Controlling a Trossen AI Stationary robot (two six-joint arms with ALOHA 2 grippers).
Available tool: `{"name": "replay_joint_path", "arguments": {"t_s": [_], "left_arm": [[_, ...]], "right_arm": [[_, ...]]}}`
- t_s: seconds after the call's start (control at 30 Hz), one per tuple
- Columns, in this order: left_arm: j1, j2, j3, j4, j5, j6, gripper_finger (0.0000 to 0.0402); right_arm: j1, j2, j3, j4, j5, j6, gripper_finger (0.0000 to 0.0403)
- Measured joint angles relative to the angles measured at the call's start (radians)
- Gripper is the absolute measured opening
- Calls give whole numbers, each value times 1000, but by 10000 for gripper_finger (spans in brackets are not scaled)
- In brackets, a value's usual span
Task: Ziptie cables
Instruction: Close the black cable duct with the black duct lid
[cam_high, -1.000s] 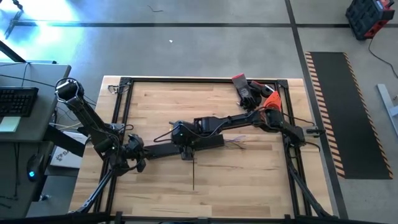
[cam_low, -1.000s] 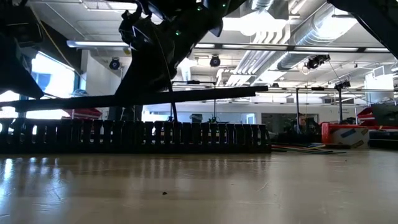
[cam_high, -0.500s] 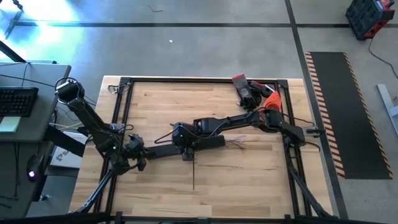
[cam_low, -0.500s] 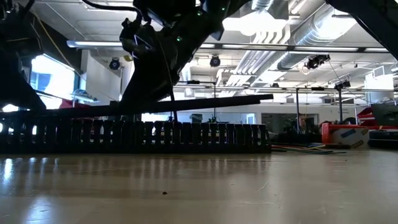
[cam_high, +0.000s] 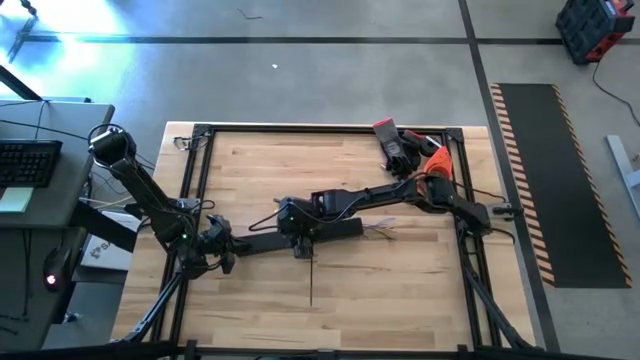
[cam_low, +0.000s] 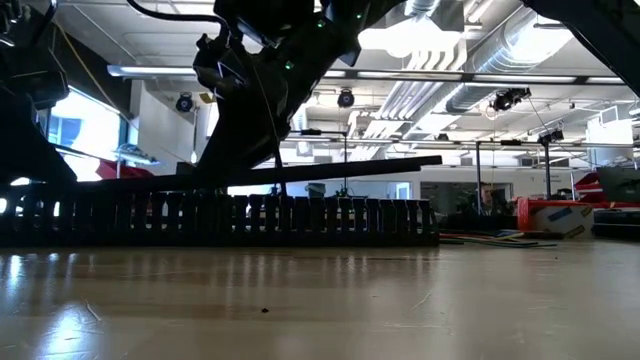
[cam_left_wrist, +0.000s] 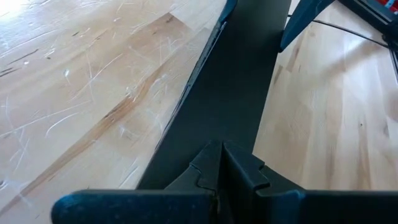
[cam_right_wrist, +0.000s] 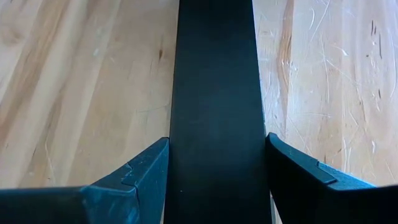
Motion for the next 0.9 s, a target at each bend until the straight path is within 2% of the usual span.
{"name": "replay_joint_path", "arguments": {"t_s": [0.33, 0.47, 0.63, 0.77, 0.9], "left_arm": [[0, 1, 11, -8, -22, 13, 0], [3, 0, 42, 18, -88, 70, 0], [57, 2, 45, 148, -132, 213, 0], [128, 14, 45, 221, -92, 332, 0], [193, 67, 45, 286, 5, 407, 0]], "right_arm": [[9, 28, 0, 10, 24, 8, 205], [9, 33, 1, 20, 25, 11, 205], [9, 34, 1, 22, 25, 11, 205], [9, 34, 1, 21, 27, 11, 205], [9, 34, 1, 21, 33, 11, 205]]}}
